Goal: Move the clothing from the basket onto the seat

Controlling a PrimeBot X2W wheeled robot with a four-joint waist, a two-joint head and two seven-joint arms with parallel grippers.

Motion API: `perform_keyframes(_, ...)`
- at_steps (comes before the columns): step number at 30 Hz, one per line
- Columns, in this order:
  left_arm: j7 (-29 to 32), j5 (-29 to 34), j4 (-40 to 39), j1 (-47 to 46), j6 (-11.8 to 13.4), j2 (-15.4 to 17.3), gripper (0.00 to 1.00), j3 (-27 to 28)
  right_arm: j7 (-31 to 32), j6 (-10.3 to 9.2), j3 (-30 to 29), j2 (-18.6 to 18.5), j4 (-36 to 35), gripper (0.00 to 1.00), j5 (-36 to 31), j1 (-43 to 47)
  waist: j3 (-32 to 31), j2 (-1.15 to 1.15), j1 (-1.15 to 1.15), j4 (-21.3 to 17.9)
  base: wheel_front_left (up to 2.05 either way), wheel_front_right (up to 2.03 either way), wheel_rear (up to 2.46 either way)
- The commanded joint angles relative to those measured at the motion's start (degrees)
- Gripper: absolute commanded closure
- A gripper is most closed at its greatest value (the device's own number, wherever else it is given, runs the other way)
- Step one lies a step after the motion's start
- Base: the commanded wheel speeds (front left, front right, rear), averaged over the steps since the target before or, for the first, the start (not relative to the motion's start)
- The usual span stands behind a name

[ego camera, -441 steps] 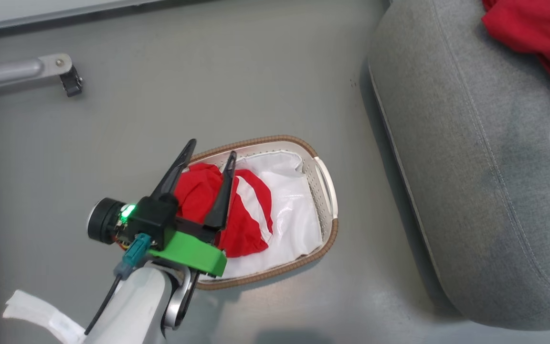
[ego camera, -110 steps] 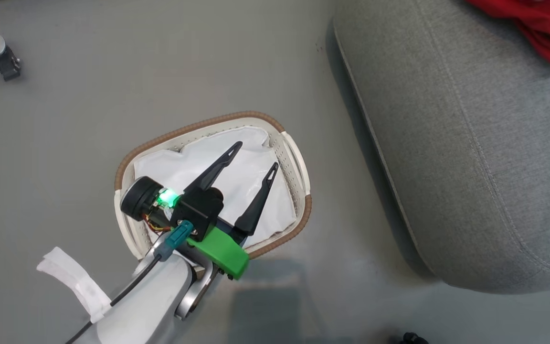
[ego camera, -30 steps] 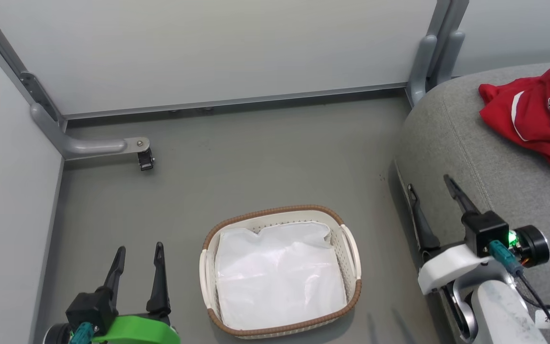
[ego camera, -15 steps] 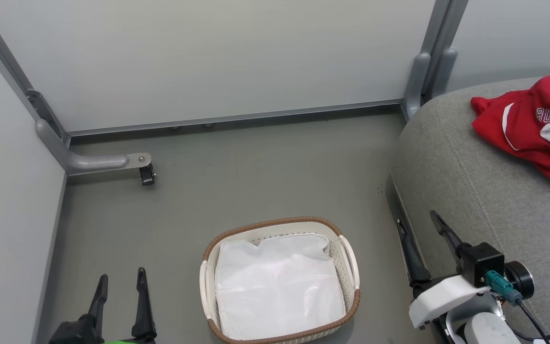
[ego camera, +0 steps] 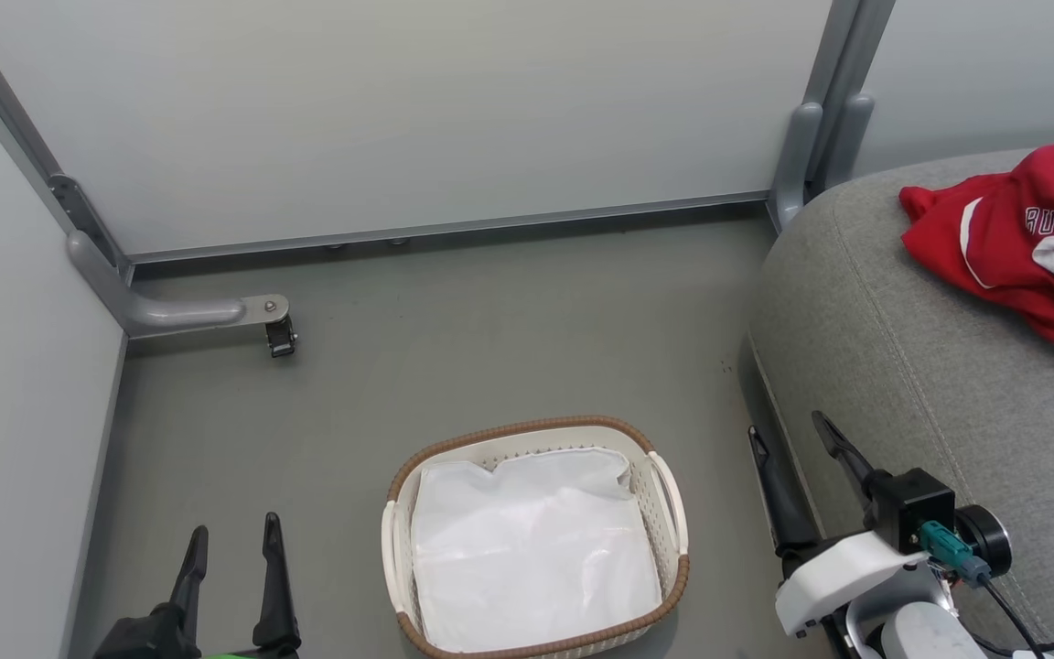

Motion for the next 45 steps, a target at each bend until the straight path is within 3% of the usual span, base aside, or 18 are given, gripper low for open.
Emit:
perform_keyframes(1,0.0,0.5,0.1,0.2,-0.3,-0.1,0.00,0.2,-0.3,-0.08,0.1,-0.2,0.3,0.00,0.3,-0.1,0.0,0.00,0.00,0.0,0.00,0.00,0.00)
perform_keyframes(8,0.0,-0.8,-0.2,-0.2,-1.2,-0.3,0.00,0.7,-0.3,-0.08,0.3,-0.2,0.6,0.00,0.7,-0.3,-0.1,0.00,0.00,0.0,0.00,0.00,0.00)
perform_keyframes(9,0.0,-0.9,0.0,0.0,-1.0,-0.3,1.00,0.6,0.0,0.00,0.2,0.0,0.5,1.00,0.5,0.1,-0.1,0.00,0.00,0.0,0.00,0.00,0.00)
perform_keyframes(13,0.1,-1.0,2.1,0.0,-1.0,-0.5,1.00,0.5,0.1,0.00,0.4,0.3,2.3,1.00,0.8,1.4,-0.1,0.00,0.00,0.0,0.00,0.00,0.00)
perform_keyframes(45,8.4,-29.6,2.9,-5.4,-2.4,-0.4,1.00,4.0,7.2,-0.02,-3.8,-0.9,0.3,1.00,34.1,0.9,-0.3,0.00,0.00,-0.2,0.00,0.00,0.00)
